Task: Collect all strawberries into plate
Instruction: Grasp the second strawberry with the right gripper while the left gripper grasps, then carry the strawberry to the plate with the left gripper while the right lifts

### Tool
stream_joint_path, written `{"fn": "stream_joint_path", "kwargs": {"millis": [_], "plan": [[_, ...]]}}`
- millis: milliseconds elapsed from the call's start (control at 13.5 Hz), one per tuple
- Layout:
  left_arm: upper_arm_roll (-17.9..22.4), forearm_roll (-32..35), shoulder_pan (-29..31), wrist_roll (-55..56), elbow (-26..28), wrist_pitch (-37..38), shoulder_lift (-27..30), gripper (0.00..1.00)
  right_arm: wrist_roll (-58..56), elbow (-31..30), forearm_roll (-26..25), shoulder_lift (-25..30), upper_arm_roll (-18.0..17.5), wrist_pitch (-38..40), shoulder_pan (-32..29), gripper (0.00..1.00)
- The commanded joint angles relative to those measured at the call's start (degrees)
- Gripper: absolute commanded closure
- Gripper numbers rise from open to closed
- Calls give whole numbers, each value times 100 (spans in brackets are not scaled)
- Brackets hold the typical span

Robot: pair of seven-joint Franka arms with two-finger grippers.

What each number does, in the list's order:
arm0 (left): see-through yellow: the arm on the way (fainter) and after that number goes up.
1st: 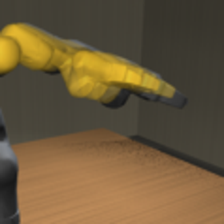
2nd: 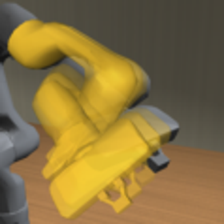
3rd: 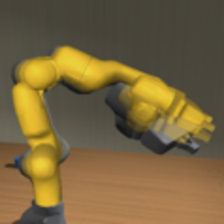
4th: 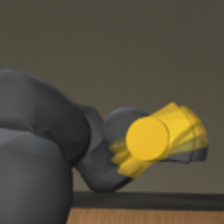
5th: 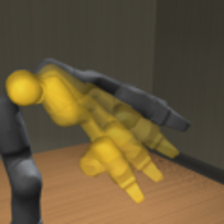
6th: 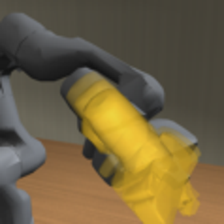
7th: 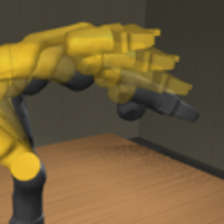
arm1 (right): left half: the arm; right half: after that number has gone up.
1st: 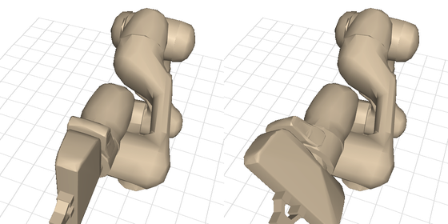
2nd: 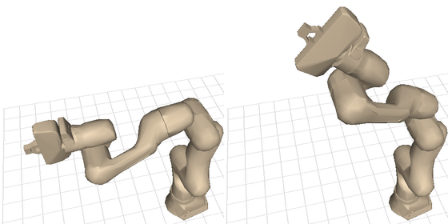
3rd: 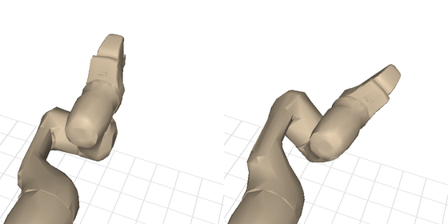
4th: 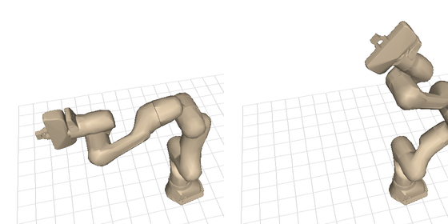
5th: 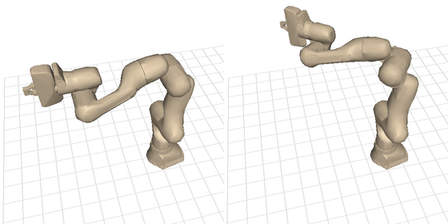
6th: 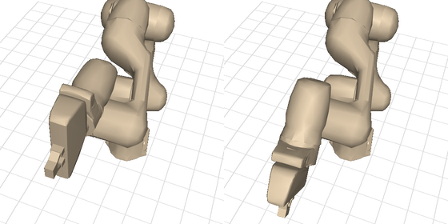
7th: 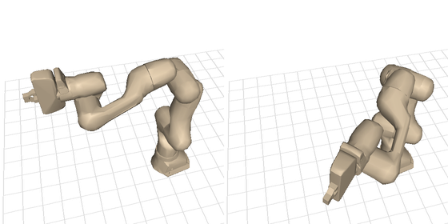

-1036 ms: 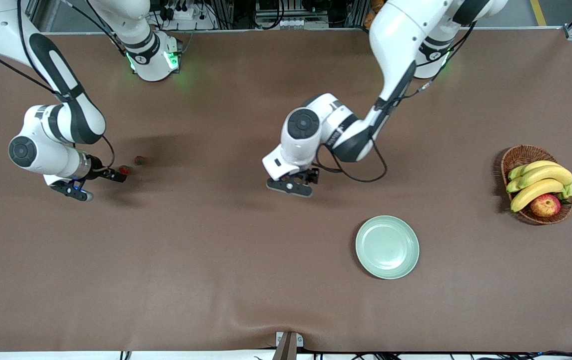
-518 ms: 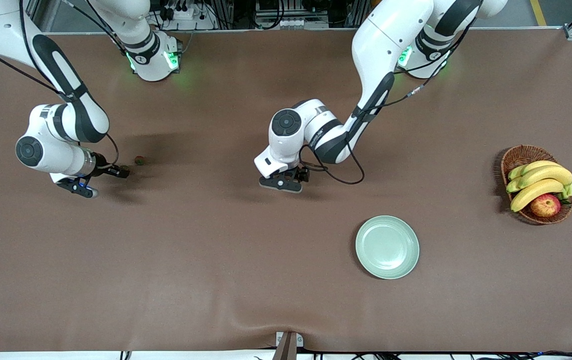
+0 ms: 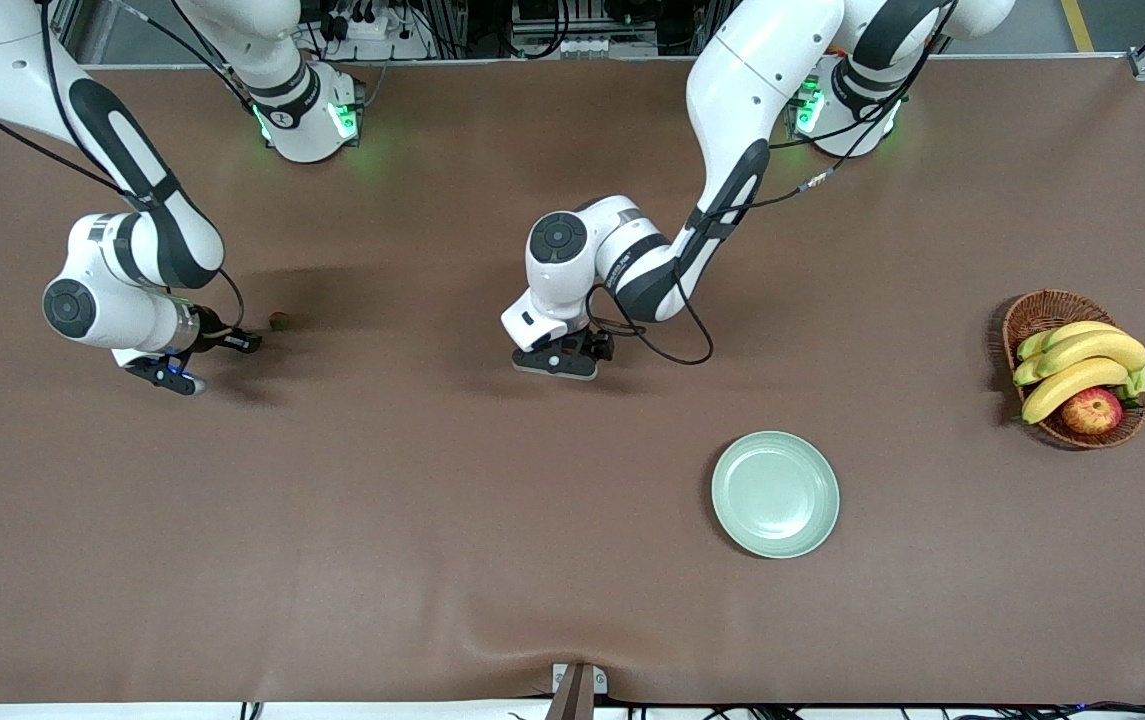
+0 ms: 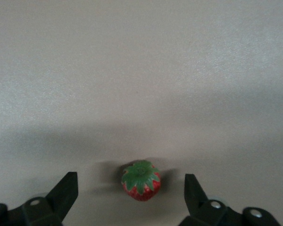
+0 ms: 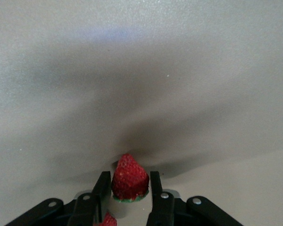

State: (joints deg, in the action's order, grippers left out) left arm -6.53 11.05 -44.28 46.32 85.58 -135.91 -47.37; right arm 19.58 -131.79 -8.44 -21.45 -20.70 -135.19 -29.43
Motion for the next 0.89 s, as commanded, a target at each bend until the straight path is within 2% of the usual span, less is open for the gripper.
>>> {"fn": "stream_joint_path", "kwargs": {"millis": [0,148,296,444,518,666,814], "plan": [[73,152,-81,254,-155,-32,-115,21,38,-32,-88,-8,-101,-69,-151,85],[73,152,-108,281,-155,-32,-141,29,38,82,-96,35,-110,45,-142,98],[73,152,-108,334,-164,-32,-141,32,46,397,-88,44,-119,526,-116,100],[73,152,-134,395,-156,-32,-141,43,46,776,-79,44,-128,1089,-107,100],[73,152,-143,448,-155,-32,-150,56,46,908,-79,44,-128,1265,-107,100],[73,143,-143,483,-155,-32,-141,99,46,1093,-70,44,-136,1503,-107,100],[73,143,-134,492,-164,-32,-141,100,46,1233,-61,53,-171,1688,-107,100]]}}
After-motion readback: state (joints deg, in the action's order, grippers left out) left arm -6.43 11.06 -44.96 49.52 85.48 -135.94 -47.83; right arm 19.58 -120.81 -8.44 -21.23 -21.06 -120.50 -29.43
